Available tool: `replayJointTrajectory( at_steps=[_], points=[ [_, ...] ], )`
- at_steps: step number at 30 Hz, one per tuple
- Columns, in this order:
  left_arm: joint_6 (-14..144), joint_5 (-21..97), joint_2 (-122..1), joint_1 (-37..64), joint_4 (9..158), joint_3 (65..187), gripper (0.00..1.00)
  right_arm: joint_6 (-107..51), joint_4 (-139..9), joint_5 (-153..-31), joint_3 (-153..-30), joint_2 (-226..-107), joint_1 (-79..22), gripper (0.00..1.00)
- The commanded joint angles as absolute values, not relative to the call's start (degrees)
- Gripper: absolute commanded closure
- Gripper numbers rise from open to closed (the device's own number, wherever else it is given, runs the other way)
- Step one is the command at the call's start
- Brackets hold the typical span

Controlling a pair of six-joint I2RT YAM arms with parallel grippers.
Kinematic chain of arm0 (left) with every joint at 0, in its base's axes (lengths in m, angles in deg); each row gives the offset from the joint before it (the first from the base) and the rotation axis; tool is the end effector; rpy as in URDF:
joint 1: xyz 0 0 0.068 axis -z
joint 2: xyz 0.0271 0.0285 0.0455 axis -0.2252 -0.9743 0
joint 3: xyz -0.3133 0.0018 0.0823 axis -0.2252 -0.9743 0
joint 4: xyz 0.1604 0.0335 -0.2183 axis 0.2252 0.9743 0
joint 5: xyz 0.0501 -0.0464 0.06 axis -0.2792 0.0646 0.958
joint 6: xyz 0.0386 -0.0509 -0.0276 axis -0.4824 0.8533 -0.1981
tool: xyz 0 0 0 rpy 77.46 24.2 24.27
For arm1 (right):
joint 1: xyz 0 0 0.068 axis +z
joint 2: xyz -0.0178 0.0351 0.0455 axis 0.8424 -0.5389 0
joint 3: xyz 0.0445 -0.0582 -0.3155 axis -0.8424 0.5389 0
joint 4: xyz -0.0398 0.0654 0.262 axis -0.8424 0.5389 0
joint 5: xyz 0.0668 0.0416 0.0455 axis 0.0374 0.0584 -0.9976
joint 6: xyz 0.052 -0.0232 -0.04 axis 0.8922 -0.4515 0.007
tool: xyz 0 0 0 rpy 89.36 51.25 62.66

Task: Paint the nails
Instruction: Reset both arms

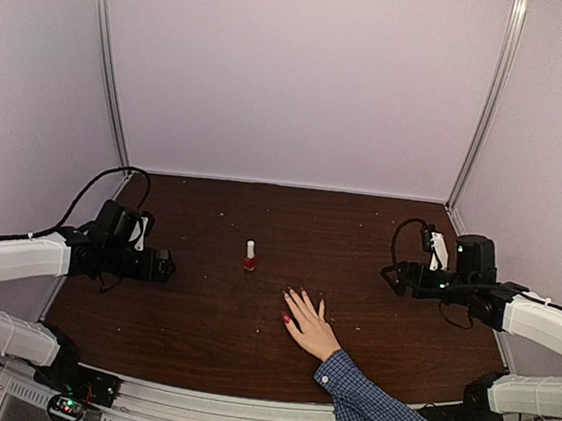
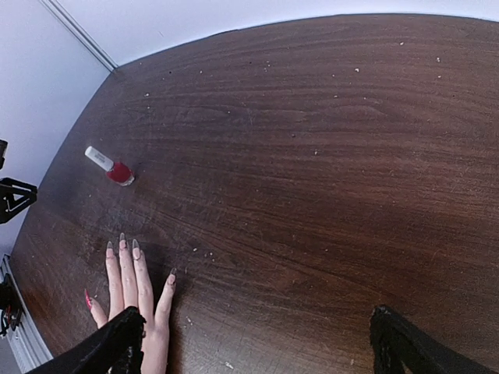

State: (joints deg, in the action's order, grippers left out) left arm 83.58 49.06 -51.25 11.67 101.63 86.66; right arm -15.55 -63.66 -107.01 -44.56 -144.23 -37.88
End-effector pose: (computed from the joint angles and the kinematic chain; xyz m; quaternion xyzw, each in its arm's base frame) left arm 0.2057 -0.0916 0.2123 -0.0560 0.9365 -0.1399 0.3167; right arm 0.1958 0.0926 0.2400 -0.0978 0.8573 0.3206 0.3907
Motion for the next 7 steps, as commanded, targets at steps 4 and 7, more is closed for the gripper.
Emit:
replayJointTrajectory(
  at_steps=[4,7],
  points=[
    [84.7,49.3,-53.9,11.3,95.0,87.5,0.02,-15.2,-68.4,-104.3,-42.0,-141.1,-38.2,0.00],
    [84.8,49.4,-55.5,11.3,95.0,88.3,0.02,-15.6,-68.0,-104.0,-42.1,-140.4,-38.2,0.00]
  ],
)
